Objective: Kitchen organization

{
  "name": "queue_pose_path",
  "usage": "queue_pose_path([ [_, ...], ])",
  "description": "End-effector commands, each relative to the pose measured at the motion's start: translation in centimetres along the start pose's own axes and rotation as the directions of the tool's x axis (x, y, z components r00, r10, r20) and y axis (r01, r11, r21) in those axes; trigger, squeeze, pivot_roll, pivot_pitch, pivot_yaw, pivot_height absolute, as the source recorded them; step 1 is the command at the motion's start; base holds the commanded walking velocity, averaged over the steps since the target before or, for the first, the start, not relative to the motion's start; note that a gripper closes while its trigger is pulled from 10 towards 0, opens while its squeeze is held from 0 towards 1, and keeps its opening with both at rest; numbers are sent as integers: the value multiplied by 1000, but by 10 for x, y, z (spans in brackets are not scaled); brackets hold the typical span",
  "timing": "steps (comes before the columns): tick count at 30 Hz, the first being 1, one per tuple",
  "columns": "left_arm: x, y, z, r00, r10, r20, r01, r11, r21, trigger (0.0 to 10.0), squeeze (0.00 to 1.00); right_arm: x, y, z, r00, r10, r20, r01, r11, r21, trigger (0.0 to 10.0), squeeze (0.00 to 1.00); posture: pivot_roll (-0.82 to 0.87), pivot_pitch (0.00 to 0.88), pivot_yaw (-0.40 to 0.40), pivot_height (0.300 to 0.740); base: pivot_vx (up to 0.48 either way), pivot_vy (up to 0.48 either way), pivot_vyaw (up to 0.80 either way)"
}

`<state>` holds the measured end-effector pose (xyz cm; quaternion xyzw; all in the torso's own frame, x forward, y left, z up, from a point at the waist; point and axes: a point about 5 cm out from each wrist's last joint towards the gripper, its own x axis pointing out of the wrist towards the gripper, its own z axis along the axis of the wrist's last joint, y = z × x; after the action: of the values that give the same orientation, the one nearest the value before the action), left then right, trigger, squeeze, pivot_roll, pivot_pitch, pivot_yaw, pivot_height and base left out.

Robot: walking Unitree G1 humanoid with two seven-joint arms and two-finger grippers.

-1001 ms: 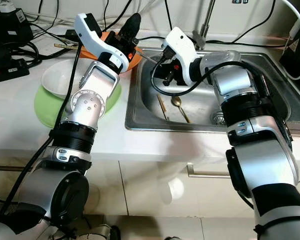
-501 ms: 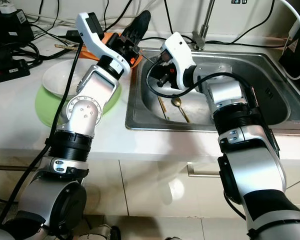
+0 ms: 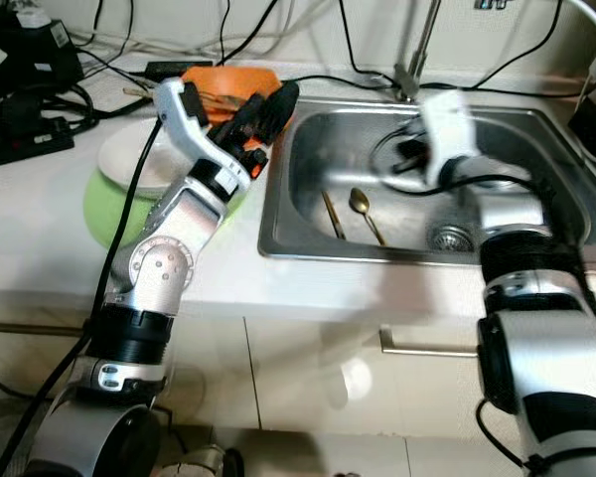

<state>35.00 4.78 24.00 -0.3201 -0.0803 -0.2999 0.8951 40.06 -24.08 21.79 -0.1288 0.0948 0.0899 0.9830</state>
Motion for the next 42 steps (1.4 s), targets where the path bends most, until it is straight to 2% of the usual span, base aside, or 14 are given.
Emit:
queue_pose_path([
  [1,2,-8,4,1000,-26,-2,26,999,38,10000,1000,1,-2,3,999,-38,25,38,999,20,0,0,57,38,37,740,0,0,0],
  [4,-2,-4,2,1000,-8,-14,9,998,60,10000,1000,0,-6,-1,997,-68,33,67,997,39,0,0,58,43,35,740,0,0,0],
  [10,-6,-5,-1,1000,-2,-23,3,997,75,10000,1000,-2,-10,-20,993,-105,-51,107,993,40,0,0,52,37,34,740,0,0,0],
  [16,-6,-12,-5,994,-39,-105,60,977,204,10000,1000,1,5,-45,983,-15,-186,20,1000,24,0,0,66,38,41,740,0,0,0],
  [19,-9,-14,-6,989,-56,-139,87,969,233,10000,1000,2,11,-46,979,10,-203,-10,1000,4,0,0,83,27,43,740,0,0,0],
  [20,-11,-14,-6,988,-59,-145,94,966,242,10000,1000,3,13,-46,978,19,-207,-20,1000,0,510,0,85,27,44,740,0,0,0],
  [21,-12,-14,-7,985,-63,-160,103,962,252,10000,1000,4,14,-44,979,21,-202,-21,1000,1,0,0,87,26,44,740,0,0,0],
  [24,-16,-14,-8,979,-80,-188,128,956,264,10000,1000,7,18,-39,982,26,-189,-27,1000,-2,0,0,97,21,47,740,0,0,0],
  [25,-17,-13,-8,977,-81,-198,134,953,271,10000,1000,8,20,-38,982,28,-186,-28,1000,1,1020,0,103,20,48,740,0,0,0],
  [26,-19,-13,-8,974,-82,-209,140,949,281,10000,1000,9,22,-37,982,32,-187,-33,999,-2,9882,0,104,19,49,740,0,0,0],
  [32,-26,-10,-7,957,-83,-279,178,925,337,10000,1000,12,30,-35,980,44,-196,-48,999,-16,10000,0,113,26,52,740,0,0,0],
  [39,-36,0,-3,956,-41,-290,150,919,365,10000,1000,15,37,-33,981,73,-179,-64,997,52,10000,0,126,8,42,740,0,0,0],
  [40,-37,0,-3,956,-37,-292,147,919,365,10000,1000,16,39,-32,981,79,-175,-69,996,65,10000,1000,127,14,43,740,0,0,0],
  [42,-39,0,-3,954,-36,-299,149,918,366,10000,1000,16,42,-31,981,89,-171,-77,994,76,10000,1000,127,16,43,740,0,0,0],
])
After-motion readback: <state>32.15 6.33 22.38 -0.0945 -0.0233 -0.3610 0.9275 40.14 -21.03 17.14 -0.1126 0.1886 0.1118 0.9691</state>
